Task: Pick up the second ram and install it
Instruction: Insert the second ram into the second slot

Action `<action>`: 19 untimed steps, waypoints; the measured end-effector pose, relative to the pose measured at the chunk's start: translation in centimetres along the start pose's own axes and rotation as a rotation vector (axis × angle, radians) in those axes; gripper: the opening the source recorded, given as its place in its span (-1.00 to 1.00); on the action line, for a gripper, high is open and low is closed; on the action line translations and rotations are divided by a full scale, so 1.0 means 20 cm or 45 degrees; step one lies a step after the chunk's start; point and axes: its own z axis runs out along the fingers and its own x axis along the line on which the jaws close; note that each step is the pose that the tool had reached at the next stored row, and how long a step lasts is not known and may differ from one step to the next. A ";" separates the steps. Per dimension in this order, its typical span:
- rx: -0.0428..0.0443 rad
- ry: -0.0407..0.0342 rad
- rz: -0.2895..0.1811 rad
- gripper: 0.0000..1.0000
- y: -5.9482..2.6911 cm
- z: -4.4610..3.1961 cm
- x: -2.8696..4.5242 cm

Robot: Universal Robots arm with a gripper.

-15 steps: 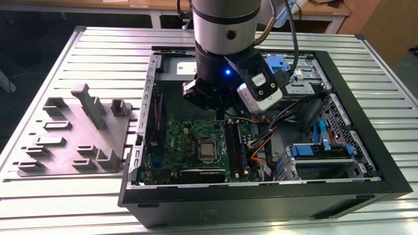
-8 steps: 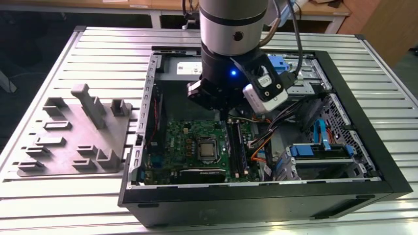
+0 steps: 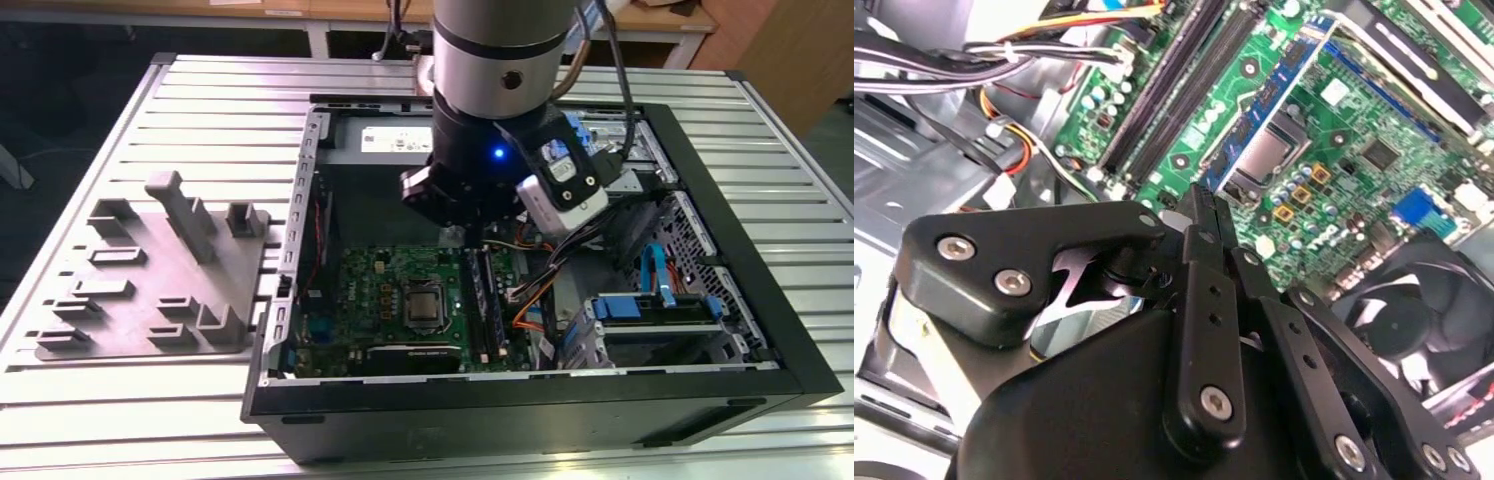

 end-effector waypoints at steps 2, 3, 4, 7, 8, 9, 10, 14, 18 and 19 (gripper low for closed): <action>0.000 0.0000 0.000 -0.84 0.000 0.006 -0.018; 0.000 -0.0001 0.000 -0.84 0.000 0.009 -0.026; 0.000 0.0000 0.000 -0.84 0.000 0.011 -0.031; 0.000 0.0000 0.001 -0.84 0.008 0.021 -0.037; 0.000 0.0000 0.001 -0.84 0.011 0.024 -0.037; 0.000 -0.0002 0.003 -0.84 0.014 0.029 -0.037; 0.000 -0.0004 0.005 -0.84 0.015 0.035 -0.037; 0.001 -0.0009 0.014 -0.84 0.014 0.068 -0.034; 0.001 -0.0011 0.018 -0.84 0.012 0.095 -0.032; 0.001 -0.0011 0.018 -0.84 0.012 0.096 -0.032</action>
